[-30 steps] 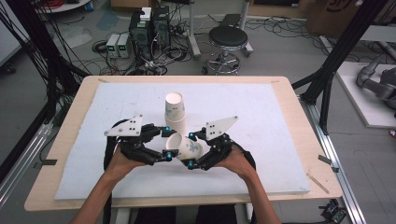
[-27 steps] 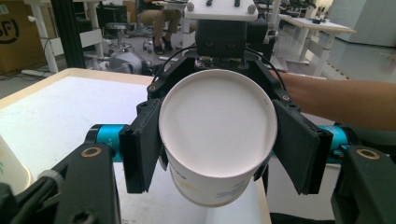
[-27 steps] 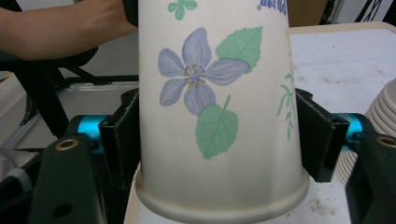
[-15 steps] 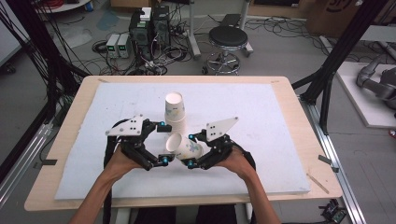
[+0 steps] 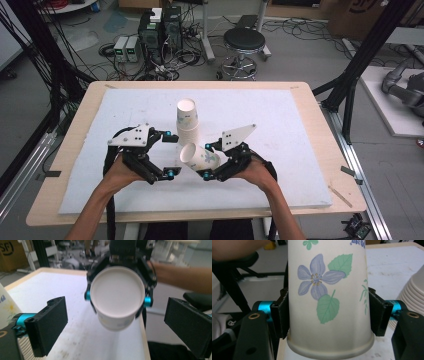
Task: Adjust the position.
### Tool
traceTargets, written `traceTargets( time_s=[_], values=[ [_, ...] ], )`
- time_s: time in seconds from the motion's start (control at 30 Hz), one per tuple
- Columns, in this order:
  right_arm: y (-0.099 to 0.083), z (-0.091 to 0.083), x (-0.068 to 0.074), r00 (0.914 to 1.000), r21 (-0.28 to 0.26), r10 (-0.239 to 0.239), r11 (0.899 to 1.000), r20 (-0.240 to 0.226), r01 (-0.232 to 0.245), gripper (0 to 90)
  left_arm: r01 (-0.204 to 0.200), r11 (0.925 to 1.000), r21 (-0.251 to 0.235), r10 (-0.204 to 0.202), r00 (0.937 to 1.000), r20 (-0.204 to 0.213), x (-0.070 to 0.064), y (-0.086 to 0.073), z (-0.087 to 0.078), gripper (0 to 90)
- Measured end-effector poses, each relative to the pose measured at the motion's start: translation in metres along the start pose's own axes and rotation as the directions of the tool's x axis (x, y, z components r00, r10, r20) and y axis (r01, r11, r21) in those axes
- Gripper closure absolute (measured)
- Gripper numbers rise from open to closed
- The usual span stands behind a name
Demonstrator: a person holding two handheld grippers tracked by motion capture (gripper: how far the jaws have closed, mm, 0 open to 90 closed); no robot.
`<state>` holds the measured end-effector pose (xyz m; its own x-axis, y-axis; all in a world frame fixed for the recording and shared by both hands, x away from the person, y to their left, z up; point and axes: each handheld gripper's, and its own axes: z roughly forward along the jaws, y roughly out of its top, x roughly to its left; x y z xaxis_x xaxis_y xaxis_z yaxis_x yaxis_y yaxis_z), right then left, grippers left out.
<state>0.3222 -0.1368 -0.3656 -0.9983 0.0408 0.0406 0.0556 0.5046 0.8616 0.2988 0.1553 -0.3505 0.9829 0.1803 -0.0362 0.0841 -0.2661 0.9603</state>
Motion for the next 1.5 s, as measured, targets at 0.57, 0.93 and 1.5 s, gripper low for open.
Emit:
traceTargets(
  time_s=[0.57,0.93,1.5],
  values=[
    [0.041,-0.004,0.0,0.9975,0.415,-0.046,0.91,0.053,0.02,32.4,0.0,0.8918,0.452,-0.01,0.9998,0.02,0.017,0.013,0.007,4.9],
    [0.056,0.007,-0.002,0.9977,0.566,-0.05,0.824,0.046,0.015,32.4,-0.025,0.854,0.52,0.007,0.9993,0.037,0.016,0.02,0.019,5.0],
    [0.056,0.011,-0.001,0.998,0.578,-0.053,0.816,0.034,0.024,32.4,-0.07,0.8684,0.491,0.023,0.9945,0.102,0.009,0.026,0.052,14.3]
  ],
)
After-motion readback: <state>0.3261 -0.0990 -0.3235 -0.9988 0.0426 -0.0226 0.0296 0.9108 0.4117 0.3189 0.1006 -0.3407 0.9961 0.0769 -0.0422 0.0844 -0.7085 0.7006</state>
